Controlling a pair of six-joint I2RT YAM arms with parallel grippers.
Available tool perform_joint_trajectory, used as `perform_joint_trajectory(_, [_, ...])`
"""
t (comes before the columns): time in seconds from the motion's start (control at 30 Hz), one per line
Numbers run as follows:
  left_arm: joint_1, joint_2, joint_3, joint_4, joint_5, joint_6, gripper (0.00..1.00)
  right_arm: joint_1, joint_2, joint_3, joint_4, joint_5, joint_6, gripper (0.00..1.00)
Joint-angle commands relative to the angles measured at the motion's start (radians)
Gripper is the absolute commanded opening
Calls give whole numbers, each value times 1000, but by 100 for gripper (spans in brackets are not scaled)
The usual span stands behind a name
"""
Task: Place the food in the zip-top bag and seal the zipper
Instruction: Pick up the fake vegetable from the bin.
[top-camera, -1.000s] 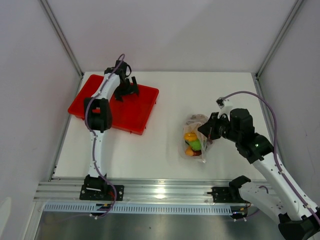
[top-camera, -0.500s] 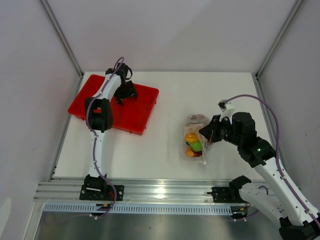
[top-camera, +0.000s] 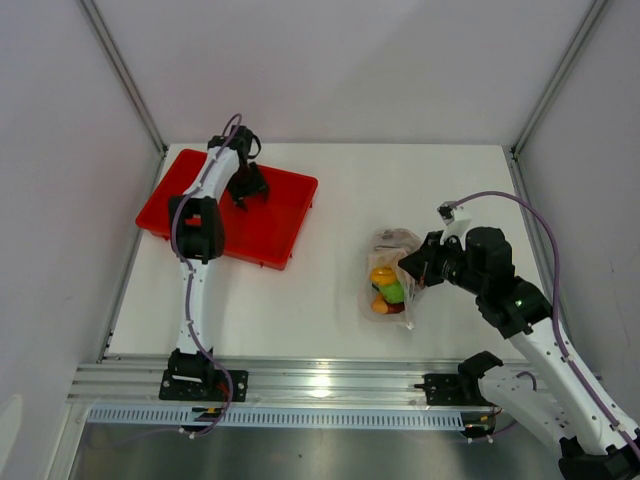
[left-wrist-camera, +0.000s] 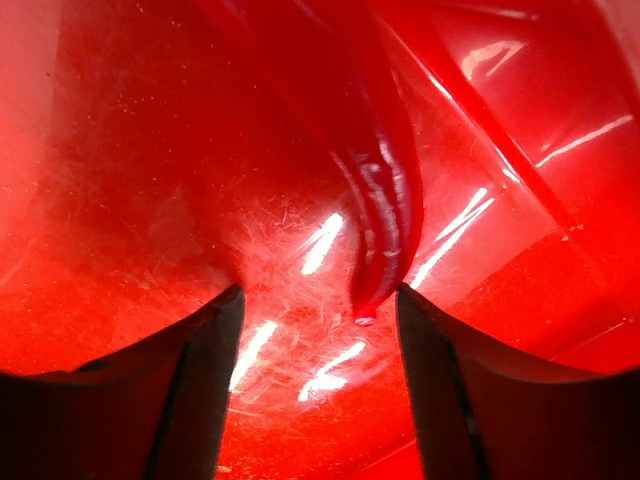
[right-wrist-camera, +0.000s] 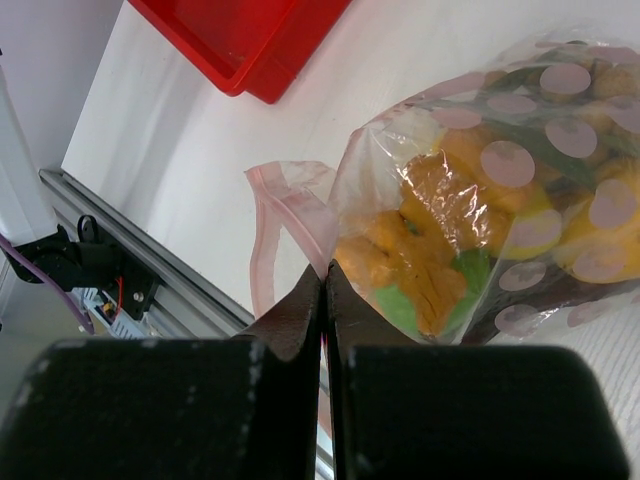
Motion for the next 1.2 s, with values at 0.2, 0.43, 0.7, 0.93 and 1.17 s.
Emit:
perform_joint_trajectory(0.2, [7,10,43,-15,-6,-25,46,-7,-24,0,48,19,1,0])
perform_joint_trajectory(0.43, [13,-12,-5,15,6,-28,29,-9,-28,5,43,19,6,0])
perform_joint_trajectory(0.7, [24,-117,-232,160,46,-39,1,-7,-18,11,37,13,9,0])
perform_joint_trajectory(0.93, [27,-346,-503,340,-3,-47,1,-9,-2,14,29,24,3,0])
perform_joint_trajectory(1.17, [22,-579,-667,411,10,-31,1,-9,30,34,35,25,0,0])
